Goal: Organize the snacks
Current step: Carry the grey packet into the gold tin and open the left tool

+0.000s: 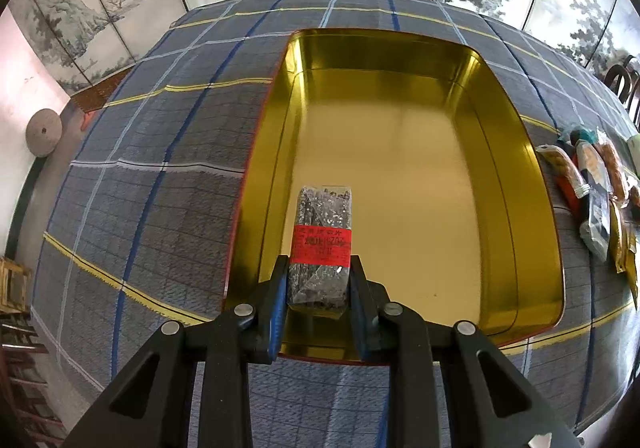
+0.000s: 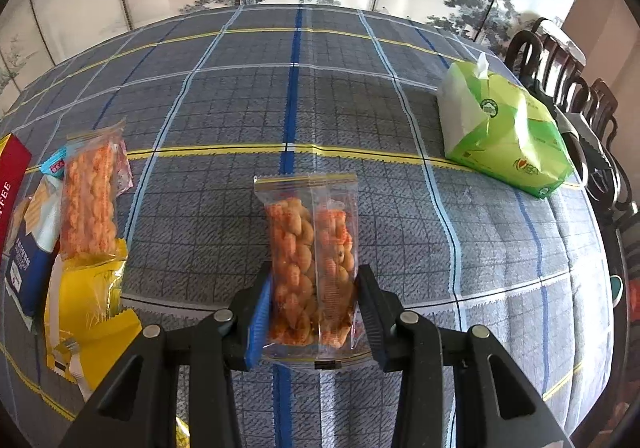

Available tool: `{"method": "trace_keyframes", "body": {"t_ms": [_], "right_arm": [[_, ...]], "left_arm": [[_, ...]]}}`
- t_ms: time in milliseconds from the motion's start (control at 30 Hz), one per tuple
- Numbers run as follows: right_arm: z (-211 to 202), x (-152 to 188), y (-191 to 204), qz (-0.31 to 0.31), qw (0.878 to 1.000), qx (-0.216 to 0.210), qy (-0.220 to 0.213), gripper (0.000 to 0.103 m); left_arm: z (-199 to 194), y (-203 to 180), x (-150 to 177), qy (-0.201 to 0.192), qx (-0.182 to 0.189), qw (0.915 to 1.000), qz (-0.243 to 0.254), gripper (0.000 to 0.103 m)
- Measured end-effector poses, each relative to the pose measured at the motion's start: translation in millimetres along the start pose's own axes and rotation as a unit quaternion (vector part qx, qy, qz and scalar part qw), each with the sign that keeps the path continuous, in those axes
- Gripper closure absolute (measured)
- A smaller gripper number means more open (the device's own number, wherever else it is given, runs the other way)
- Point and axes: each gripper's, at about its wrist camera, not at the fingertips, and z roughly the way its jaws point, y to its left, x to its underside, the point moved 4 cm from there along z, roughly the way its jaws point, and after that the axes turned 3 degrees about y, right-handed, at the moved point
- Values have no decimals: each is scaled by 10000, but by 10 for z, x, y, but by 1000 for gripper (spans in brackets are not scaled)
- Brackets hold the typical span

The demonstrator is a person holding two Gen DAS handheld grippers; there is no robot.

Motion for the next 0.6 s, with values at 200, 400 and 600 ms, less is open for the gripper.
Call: {"method": "trace_keyframes", "body": {"t_ms": [200, 400, 600], "right_arm": [[-24, 49, 27, 159, 9998, 141, -38, 62], [-53, 101, 28, 381, 9991, 186, -83, 63], [-220, 121, -13, 608, 9974, 262, -287, 63]], "left_arm": [[-4, 29, -7, -34, -81, 9999, 74, 79], [4, 15, -4, -64, -111, 9998, 150, 77], [-30, 40, -28, -174, -51, 9998, 128, 73]]}}
